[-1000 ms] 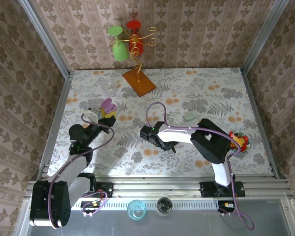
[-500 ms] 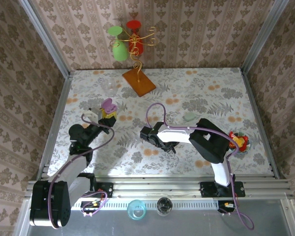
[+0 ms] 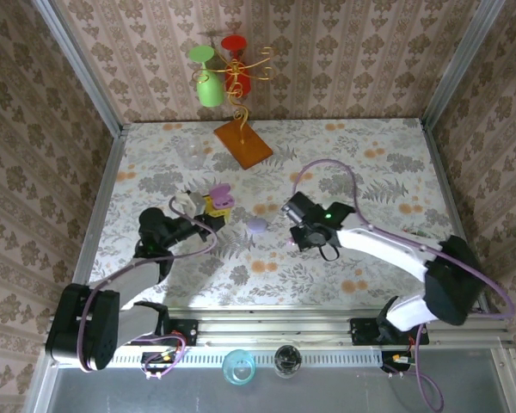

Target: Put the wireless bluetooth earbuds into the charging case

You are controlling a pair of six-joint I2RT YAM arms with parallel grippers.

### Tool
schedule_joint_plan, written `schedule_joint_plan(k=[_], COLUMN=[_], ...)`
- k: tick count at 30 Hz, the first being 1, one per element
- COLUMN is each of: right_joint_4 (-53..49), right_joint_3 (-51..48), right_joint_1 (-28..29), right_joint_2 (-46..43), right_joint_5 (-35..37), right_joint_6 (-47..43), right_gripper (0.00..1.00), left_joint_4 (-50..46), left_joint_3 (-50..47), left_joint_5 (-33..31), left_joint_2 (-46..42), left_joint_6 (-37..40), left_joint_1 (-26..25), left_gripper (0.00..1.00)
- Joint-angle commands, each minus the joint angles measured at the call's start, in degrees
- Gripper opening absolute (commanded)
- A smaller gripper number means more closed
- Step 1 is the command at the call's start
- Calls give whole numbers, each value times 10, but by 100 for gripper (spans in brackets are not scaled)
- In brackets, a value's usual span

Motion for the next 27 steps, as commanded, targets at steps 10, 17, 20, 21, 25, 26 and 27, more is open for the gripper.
schedule_joint_plan(k=[10, 17, 20, 21, 25, 26, 27], right_joint_4=[119, 168, 182, 182, 188, 188, 186], right_joint_3=[-9, 18, 32, 38, 50, 52, 55], right_joint_1=[-64, -61, -57, -54, -51, -51, -51], right_joint_2=[-141, -133, -121, -116, -99, -96, -91], right_joint_5=[-301, -375, -398, -401, -409, -410, -410], right_joint_6=[-4, 6, 5, 3, -2, -4, -6], right_gripper=[16, 16, 16, 16, 16, 16, 16], left_joint_4=[-1, 18, 25, 28, 54, 66, 83], left_joint_3=[69, 88, 93, 95, 100, 100, 99], left_joint_5=[67, 116, 139, 148, 169, 173, 179], left_joint_2=[69, 93, 103, 106, 129, 135, 139], left_joint_6=[51, 37, 28, 25, 6, -3, -15], left_joint_1=[-87, -116, -121, -122, -122, -122, -122], left_gripper=[27, 26, 26, 26, 26, 26, 26])
